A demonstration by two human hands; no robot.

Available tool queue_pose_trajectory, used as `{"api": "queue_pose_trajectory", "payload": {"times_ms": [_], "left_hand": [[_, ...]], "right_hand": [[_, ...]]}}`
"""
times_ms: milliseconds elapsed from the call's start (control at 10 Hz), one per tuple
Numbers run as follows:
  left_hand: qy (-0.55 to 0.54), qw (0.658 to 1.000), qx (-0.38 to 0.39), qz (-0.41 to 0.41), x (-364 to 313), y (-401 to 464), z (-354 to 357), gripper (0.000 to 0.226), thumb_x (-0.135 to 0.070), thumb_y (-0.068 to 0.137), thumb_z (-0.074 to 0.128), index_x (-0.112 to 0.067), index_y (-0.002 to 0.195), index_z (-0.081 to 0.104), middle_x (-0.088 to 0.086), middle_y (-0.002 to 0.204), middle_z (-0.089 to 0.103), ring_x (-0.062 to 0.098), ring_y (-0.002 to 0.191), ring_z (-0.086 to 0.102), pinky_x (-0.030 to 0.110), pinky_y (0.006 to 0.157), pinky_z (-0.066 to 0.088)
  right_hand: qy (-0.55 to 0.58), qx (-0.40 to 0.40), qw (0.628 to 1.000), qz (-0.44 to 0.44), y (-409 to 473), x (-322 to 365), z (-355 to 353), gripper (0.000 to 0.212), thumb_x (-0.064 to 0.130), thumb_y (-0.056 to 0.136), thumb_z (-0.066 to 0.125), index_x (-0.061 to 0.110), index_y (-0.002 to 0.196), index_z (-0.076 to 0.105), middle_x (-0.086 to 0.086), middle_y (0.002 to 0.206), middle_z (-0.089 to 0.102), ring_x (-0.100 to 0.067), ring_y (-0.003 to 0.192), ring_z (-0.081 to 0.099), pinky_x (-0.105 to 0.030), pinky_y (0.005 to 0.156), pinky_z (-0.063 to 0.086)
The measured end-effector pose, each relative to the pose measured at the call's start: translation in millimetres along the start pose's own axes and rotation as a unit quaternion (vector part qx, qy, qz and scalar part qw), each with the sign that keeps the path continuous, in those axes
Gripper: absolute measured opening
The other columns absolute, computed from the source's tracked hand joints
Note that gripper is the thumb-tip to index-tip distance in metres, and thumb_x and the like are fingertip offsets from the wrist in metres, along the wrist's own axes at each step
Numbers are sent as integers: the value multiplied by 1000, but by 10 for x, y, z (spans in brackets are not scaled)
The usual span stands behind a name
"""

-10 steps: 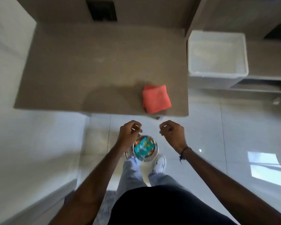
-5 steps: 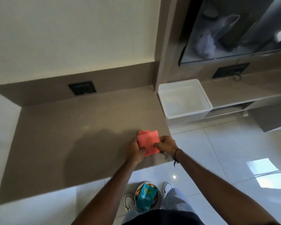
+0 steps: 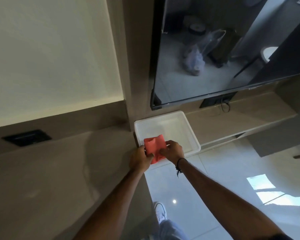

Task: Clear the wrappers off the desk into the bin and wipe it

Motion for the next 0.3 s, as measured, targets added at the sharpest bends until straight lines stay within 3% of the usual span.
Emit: {"api": "queue_pose_trajectory", "payload": {"times_ms": [100,200,300], "left_hand": [[30,999,-22,-6,-66,146,-47,32,-32,91,69,-10,114,69,12,106,77,32,98,73,41,82,60],[70,995,-74,14,-52,172,-313,29,-31,94,66,-8,112,68,13,107,74,33,102,70,40,81,56],[103,984,-133,56,-115,113,-652,21,-26,96,61,-10,107,68,13,109,70,34,101,69,40,80,54]], "right_hand": [[-5,-2,1000,14,193,6,-118,44,24,76,70,21,119,70,1,95,73,-18,87,67,-23,69,52],[-14,-69,997,-16,240,142,-378,35,25,79,74,14,112,69,-7,105,75,-25,100,70,-35,87,57],[105,-78,989,-63,88,375,-524,15,21,79,79,15,90,71,-8,92,76,-24,85,71,-43,81,58]]}}
Point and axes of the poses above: each hand's wrist, its own y-axis towards the middle knuckle, its own z-axis out of the palm, x = y × z, the point moved 10 cm from there along y, towards the middle knuckle
